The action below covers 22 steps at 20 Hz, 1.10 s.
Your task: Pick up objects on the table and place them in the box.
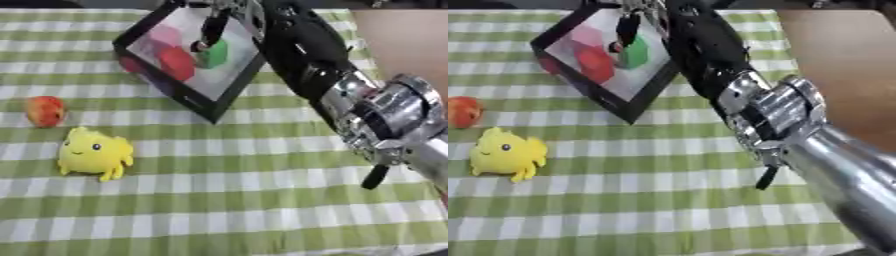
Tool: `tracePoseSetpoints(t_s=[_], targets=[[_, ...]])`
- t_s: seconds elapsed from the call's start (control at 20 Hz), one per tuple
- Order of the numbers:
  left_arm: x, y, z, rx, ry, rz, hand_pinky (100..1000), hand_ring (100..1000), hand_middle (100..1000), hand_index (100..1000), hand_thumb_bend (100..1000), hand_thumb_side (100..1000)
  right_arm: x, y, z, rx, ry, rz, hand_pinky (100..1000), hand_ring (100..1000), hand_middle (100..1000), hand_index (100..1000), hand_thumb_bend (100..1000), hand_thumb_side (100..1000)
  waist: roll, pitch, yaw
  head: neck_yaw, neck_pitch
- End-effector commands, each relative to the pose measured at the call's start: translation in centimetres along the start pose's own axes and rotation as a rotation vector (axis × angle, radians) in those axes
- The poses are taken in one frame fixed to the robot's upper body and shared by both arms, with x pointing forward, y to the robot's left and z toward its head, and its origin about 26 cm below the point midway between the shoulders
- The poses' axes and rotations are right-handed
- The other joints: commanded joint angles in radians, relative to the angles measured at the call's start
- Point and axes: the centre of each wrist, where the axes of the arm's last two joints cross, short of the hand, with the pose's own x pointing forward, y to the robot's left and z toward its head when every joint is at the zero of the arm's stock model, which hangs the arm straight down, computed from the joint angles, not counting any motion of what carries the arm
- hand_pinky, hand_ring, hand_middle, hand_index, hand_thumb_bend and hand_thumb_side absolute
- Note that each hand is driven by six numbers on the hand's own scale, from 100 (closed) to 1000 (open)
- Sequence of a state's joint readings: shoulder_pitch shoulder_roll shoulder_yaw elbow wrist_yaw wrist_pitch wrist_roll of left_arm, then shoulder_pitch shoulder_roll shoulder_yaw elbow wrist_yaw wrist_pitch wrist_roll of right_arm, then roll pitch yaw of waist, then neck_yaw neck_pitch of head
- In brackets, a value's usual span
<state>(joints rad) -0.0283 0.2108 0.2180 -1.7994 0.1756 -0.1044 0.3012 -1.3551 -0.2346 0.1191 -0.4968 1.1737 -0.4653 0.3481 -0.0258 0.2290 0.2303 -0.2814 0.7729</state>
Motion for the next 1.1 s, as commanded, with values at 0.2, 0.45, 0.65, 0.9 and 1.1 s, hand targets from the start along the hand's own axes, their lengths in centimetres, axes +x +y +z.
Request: tracePoseSetpoints(t_s=[0.2, 0.45, 0.65, 0.9, 1.1], targets=[[0.7, 0.2, -0.4, -0.006, -0.026, -0.009, 909, 635, 743, 838, 269, 709, -0.4, -2.2, 0.7, -0.030, 0.012, 0.031, 903, 864, 840, 918, 412, 100, -0.003, -0.003, -0.003, 0.004, -0.003], [0.6, 0.4, -0.3, 0.002, -0.025, -0.014, 909, 634, 742, 838, 269, 707, -1.1, -4.4, 2.3, -0.187, -0.016, -0.056, 893, 826, 805, 900, 413, 100, 0.000, -0.008, -0.010, 0.016, -0.003], [0.6, 0.7, -0.3, 0.012, -0.027, -0.024, 909, 634, 742, 838, 269, 706, -1.1, -8.3, 6.4, -0.412, -0.104, -0.203, 890, 784, 760, 869, 334, 111, -0.001, -0.014, -0.025, 0.040, -0.003], [1.0, 0.9, -0.6, 0.011, -0.044, -0.042, 908, 635, 742, 838, 267, 700, 0.1, -10.4, 13.8, -0.564, -0.210, -0.416, 892, 768, 748, 853, 186, 171, -0.002, -0.023, -0.044, 0.068, -0.003], [1.5, 1.1, -1.2, -0.001, -0.070, -0.061, 906, 635, 743, 838, 262, 691, 1.4, -9.1, 19.3, -0.673, -0.262, -0.595, 903, 753, 738, 842, 124, 191, 0.001, -0.027, -0.053, 0.087, -0.003]])
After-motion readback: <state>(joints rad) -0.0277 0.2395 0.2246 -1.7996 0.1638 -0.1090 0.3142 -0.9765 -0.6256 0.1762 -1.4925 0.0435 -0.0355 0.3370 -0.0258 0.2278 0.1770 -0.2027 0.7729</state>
